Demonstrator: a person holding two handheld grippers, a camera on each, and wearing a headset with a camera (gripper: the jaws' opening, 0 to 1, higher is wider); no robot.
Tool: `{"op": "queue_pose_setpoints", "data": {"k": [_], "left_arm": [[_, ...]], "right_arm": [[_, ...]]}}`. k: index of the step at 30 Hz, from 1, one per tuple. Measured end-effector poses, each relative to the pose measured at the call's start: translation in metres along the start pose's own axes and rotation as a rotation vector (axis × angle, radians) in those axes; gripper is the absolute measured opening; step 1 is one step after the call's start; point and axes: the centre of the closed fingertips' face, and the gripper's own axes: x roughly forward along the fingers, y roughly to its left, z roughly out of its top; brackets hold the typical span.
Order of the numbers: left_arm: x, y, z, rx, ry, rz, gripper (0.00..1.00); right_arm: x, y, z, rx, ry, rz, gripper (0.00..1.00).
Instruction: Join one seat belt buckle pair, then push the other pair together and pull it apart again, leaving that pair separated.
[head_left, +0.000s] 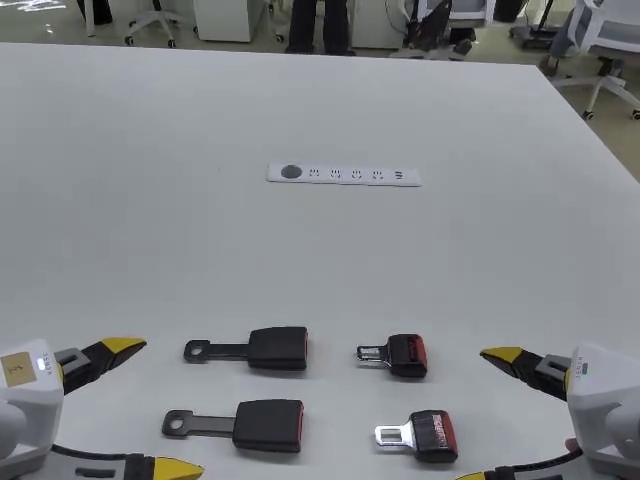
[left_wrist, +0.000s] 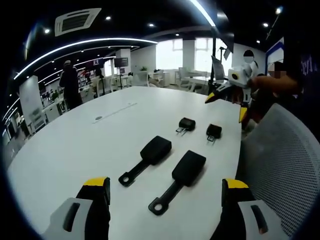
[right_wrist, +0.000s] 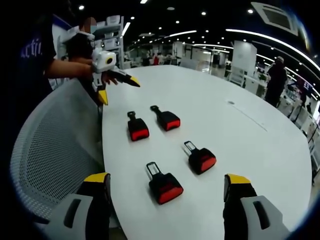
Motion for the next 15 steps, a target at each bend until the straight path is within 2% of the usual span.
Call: {"op": "queue_pose_setpoints", "data": {"k": [15], "left_arm": [[0.0022, -0.0019, 0.0018, 0.004, 0.001, 0.003, 0.94]], "right_arm": [[-0.0004, 0.0012, 0.0005, -0.005, 0.007, 0.0, 0.94]]}}
